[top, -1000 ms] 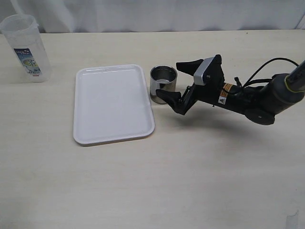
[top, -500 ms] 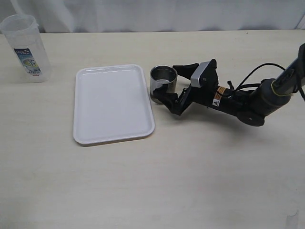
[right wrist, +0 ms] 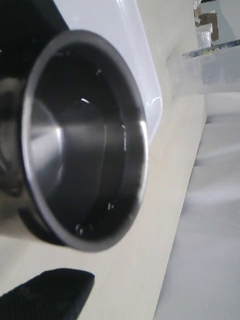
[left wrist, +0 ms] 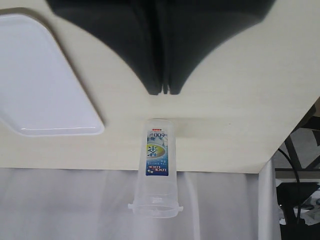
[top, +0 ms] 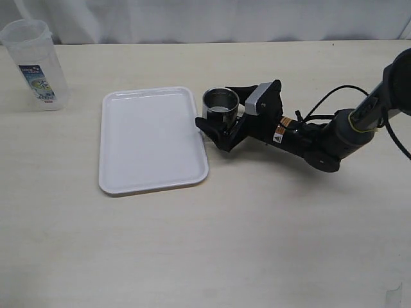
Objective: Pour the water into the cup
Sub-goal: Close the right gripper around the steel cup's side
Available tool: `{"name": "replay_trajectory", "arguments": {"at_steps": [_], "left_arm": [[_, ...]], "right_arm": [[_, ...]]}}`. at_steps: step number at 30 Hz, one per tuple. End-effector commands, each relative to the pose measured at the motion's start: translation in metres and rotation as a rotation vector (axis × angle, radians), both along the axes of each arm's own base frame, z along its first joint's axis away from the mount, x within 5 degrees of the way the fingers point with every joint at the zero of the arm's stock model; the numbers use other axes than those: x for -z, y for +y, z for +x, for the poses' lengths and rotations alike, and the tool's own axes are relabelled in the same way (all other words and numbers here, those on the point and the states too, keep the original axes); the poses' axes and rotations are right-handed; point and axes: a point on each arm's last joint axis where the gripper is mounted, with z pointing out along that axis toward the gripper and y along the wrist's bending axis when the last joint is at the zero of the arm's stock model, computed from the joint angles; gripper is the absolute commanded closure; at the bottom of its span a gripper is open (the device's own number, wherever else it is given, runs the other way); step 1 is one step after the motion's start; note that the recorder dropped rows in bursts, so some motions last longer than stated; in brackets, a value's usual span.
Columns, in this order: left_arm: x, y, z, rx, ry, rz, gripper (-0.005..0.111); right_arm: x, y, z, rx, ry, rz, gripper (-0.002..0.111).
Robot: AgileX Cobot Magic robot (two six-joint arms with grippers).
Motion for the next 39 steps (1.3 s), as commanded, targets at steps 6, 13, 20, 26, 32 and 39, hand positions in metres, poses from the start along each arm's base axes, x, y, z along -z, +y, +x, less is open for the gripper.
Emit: {"name": "replay_trajectory", "arguments": {"at_steps": [6, 13, 20, 26, 32, 39], "left_arm": [[0.0006, 0.0001, -0.0001, -0.001, -0.004, 0.005, 0.107], [0.0006, 0.0001, -0.0001, -0.001, -0.004, 0.005, 0.107], [0.0006, 0.0001, -0.0001, -0.001, -0.004, 0.005, 0.107], [0.0006, 0.0001, -0.0001, -0.001, -0.004, 0.005, 0.107], [0.0006, 0.0001, -0.0001, -0.001, -0.004, 0.005, 0.107], [0.0006, 0.0001, -0.0001, -0.001, -0.004, 0.005, 0.107]], "right_arm": [[-0.0027, 0.0000, 0.0014, 0.010, -0.013, 0.012, 0.000], [-0.0027, 0.0000, 0.0014, 0.010, -0.015, 0.011, 0.000], [-0.0039, 0.0003, 0.0029, 0.010, -0.022, 0.011, 0.000], [-0.0041, 0.0009, 0.0029, 0.001, -0.026, 0.008, 0.000], [-0.0040, 0.0013, 0.0023, -0.007, -0.026, 0.006, 0.000], [-0.0026, 0.0042, -0.0019, -0.071, -0.072, -0.046, 0.000]]}}
